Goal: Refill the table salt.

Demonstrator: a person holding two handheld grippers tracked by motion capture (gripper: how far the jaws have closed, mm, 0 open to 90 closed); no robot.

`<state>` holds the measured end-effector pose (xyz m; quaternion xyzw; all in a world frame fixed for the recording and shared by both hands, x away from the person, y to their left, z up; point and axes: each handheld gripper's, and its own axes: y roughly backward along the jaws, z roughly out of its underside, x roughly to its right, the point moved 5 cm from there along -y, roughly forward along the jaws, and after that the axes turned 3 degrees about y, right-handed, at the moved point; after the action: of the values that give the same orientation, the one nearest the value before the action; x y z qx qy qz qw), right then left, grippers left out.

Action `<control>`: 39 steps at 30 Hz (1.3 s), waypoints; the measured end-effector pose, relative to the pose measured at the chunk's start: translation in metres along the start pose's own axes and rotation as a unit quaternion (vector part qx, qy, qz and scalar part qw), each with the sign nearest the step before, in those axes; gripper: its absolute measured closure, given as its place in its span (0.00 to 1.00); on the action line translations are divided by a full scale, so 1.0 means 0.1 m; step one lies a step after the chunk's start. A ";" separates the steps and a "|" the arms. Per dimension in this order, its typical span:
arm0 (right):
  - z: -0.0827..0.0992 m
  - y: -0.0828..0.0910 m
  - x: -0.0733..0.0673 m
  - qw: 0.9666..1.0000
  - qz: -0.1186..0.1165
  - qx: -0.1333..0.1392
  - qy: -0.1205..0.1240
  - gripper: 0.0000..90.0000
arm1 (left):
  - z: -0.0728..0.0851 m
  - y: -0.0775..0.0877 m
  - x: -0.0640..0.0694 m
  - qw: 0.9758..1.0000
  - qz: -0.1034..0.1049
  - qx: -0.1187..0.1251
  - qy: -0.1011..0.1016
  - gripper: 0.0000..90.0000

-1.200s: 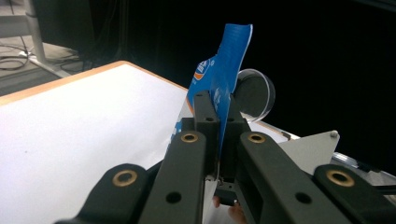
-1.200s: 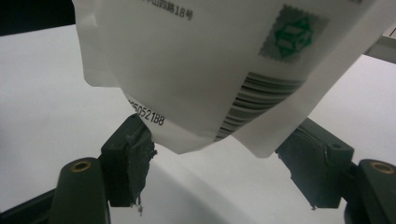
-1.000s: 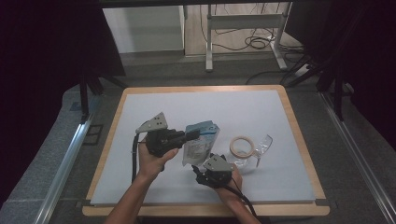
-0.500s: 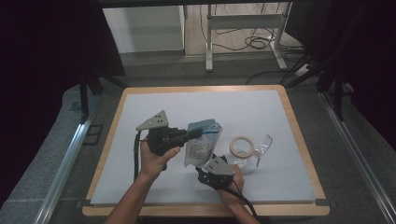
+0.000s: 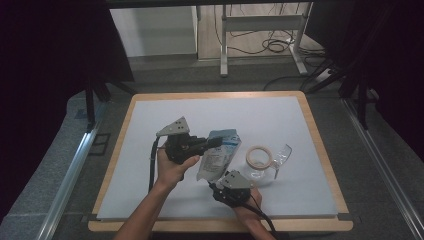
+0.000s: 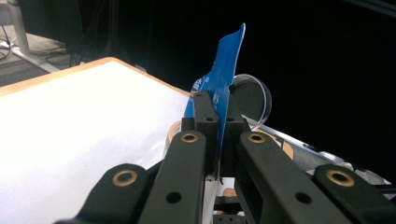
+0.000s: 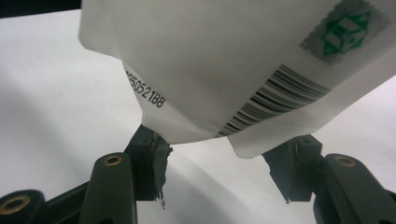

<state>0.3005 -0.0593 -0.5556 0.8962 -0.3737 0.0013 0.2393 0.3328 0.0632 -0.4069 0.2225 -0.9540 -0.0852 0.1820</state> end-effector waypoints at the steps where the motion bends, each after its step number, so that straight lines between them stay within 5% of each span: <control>1: 0.00 0.01 0.00 1.000 -0.001 -0.001 -0.003 0.50 | 0.00 -0.01 0.00 1.000 -0.001 -0.002 0.001 1.00; 21: 0.02 0.09 0.01 0.999 0.008 -0.017 -0.031 0.55 | 0.08 -0.19 0.08 1.000 -0.010 -0.018 -0.016 1.00; 29: 0.05 0.15 0.04 0.999 0.033 -0.031 -0.024 0.30 | 0.06 -0.07 0.11 1.000 -0.006 -0.010 -0.019 1.00; 32: 0.06 0.15 0.05 0.999 0.015 -0.025 -0.024 0.15 | 0.04 -0.02 0.13 1.000 -0.001 -0.003 -0.019 1.00; 39: -0.07 0.16 0.03 1.000 0.003 0.011 -0.011 0.08 | 0.02 0.03 0.21 1.000 0.014 0.001 -0.016 1.00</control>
<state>0.2928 -0.0679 -0.5418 0.8977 -0.3788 -0.0036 0.2249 0.3133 0.0561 -0.4020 0.2077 -0.9599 -0.0858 0.1673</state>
